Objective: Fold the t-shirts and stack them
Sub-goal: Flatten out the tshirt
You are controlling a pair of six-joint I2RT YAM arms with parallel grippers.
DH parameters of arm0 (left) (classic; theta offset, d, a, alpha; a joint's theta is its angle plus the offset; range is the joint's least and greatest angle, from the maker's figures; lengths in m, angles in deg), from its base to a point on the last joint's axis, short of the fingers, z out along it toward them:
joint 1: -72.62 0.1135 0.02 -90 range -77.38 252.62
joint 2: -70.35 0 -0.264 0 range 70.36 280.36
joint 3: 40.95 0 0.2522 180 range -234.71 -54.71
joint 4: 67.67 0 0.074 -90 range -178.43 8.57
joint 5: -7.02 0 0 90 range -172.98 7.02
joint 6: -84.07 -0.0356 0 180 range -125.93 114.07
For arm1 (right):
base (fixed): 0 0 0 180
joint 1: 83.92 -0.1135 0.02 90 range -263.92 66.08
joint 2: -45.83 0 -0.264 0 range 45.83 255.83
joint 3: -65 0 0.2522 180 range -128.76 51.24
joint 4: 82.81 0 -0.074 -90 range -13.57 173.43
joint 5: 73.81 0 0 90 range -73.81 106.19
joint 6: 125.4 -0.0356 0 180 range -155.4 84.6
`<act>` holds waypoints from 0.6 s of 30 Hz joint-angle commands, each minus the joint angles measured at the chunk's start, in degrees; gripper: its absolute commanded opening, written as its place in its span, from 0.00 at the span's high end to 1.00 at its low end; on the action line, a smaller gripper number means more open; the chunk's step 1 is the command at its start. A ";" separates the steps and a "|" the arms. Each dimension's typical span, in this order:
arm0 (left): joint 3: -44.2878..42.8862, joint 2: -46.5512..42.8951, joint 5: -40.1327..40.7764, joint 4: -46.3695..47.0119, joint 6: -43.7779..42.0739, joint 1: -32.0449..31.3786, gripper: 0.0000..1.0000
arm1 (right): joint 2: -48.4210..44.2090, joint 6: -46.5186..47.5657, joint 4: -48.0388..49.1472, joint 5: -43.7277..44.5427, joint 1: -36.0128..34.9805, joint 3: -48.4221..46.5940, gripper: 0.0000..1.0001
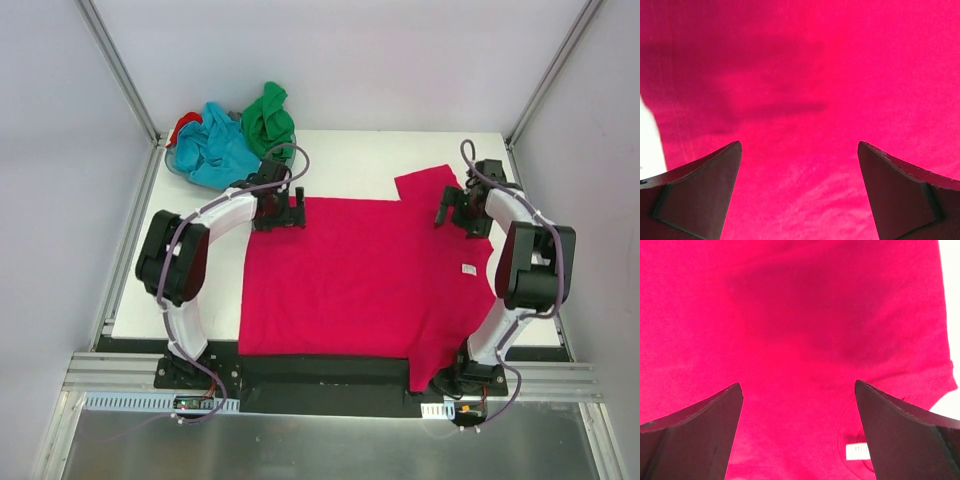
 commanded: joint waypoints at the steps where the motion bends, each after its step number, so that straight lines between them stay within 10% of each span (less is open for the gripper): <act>1: -5.38 3.72 1.93 -1.12 1.66 -0.42 0.01 | 5.85 -0.16 -4.04 -4.85 2.69 -6.20 0.04; 18: -24.97 18.48 -2.81 -3.67 -0.62 -0.86 0.01 | 21.85 3.18 -12.74 -0.81 11.04 -25.44 0.04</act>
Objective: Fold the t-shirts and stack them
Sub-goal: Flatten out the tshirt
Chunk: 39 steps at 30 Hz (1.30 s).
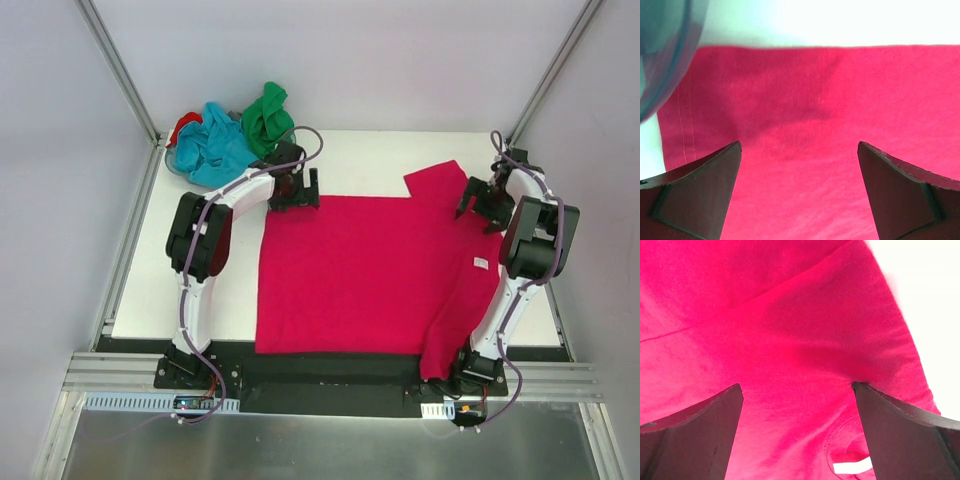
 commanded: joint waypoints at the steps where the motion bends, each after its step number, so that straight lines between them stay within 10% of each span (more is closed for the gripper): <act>1: -7.64 3.69 -2.62 -1.55 -0.71 -0.64 0.01 | 4.37 2.40 -2.98 2.50 1.93 -6.74 0.04; 15: -41.38 25.22 -2.79 -8.50 -1.15 -0.47 0.01 | 14.40 4.60 -6.94 -0.40 5.00 -24.15 0.04; 22: -47.47 21.29 -4.37 -8.50 -3.43 -1.26 0.01 | 8.26 5.39 -6.50 -2.25 5.18 -23.54 0.04; 39: 3.76 -11.42 6.26 -8.50 2.45 -12.68 0.01 | -28.83 -1.82 5.80 -2.59 -0.53 21.18 0.04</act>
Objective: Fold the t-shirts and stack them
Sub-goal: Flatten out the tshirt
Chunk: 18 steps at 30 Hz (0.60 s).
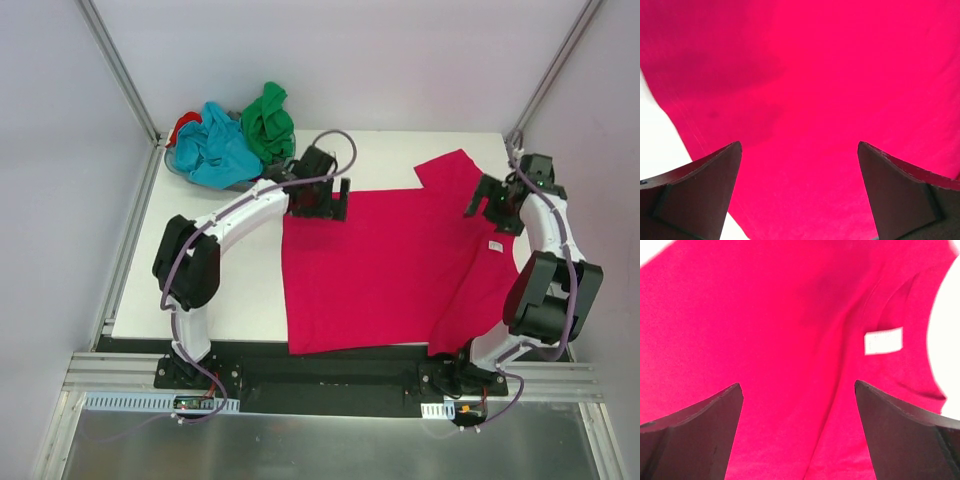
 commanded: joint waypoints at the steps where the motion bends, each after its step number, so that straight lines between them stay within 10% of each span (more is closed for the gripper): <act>1: 7.68 -0.23 5.19 -1.41 4.41 -1.54 0.01 | -3.64 -2.54 4.10 -1.18 -3.15 10.24 0.04; 18: -12.86 22.26 7.14 -9.14 0.57 3.82 0.01 | 13.66 -0.44 5.25 -0.74 -3.77 4.38 0.04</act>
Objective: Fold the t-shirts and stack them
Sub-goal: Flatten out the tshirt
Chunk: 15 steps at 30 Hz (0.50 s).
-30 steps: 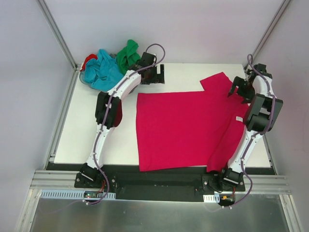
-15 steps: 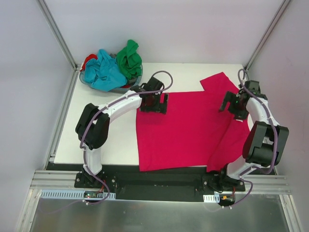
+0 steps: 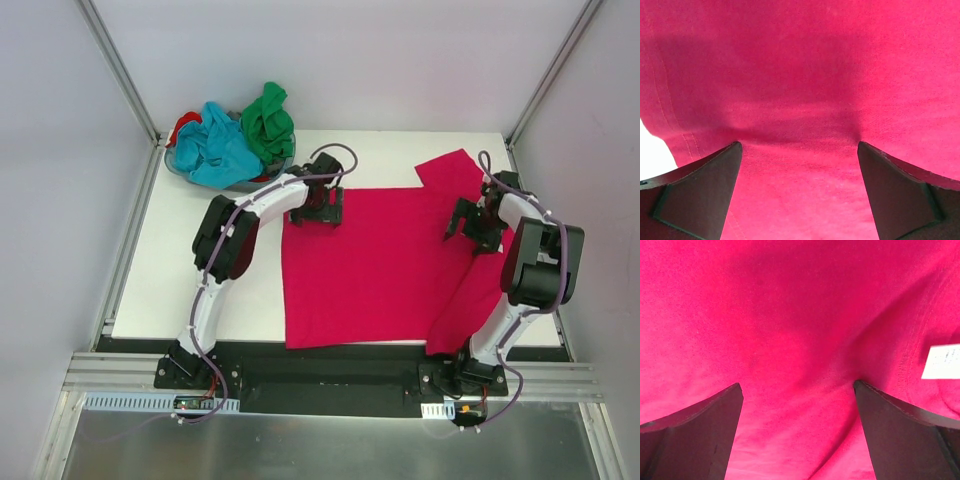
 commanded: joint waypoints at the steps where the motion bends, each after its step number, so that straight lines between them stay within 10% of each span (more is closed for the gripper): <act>1: -9.70 6.40 -0.59 -5.17 -4.14 3.84 0.01 | 3.98 0.66 1.10 -0.74 0.25 -5.26 0.04; 15: -38.81 21.88 -6.04 -6.84 -9.33 8.24 0.01 | 14.97 3.65 -3.12 -2.94 0.60 -20.29 0.04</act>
